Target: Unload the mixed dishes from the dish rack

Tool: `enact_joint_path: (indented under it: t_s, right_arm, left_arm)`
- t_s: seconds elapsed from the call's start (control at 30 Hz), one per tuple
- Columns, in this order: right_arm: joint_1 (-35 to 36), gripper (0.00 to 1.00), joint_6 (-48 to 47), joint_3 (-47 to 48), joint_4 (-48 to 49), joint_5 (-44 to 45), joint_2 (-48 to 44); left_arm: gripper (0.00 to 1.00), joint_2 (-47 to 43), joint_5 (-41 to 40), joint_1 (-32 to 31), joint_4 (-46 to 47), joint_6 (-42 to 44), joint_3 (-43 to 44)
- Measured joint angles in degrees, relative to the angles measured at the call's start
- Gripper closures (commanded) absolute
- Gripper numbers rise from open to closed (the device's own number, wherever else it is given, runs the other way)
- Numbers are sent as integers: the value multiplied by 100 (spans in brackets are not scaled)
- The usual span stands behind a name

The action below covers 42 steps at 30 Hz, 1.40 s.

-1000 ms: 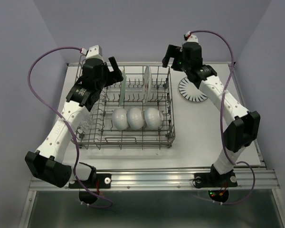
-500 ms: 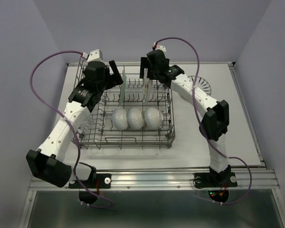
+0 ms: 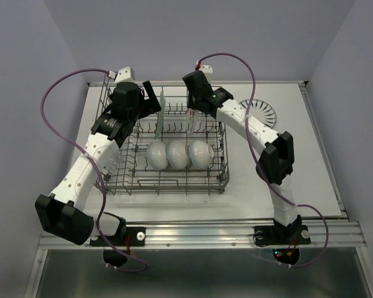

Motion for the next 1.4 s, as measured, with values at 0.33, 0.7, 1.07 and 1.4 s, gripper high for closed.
enact_joint_path:
  t_s: [0.33,0.7,1.07,1.4]
  right_arm:
    - [48,99,-33,118,-210,243,42]
    - [157,99,-431,927,-610,568,444]
    - [304,99,-988,1012,-522,955,470]
    - [385,99,-1655,1082,-138,1189,527]
  left_arm:
    - [1,0,-133,0,20,0,0]
    - [1,-2,-199,0,33,2,0]
    - [1,0,-245,0,33,2,2]
    - [1,50,-245,0,31,2,9]
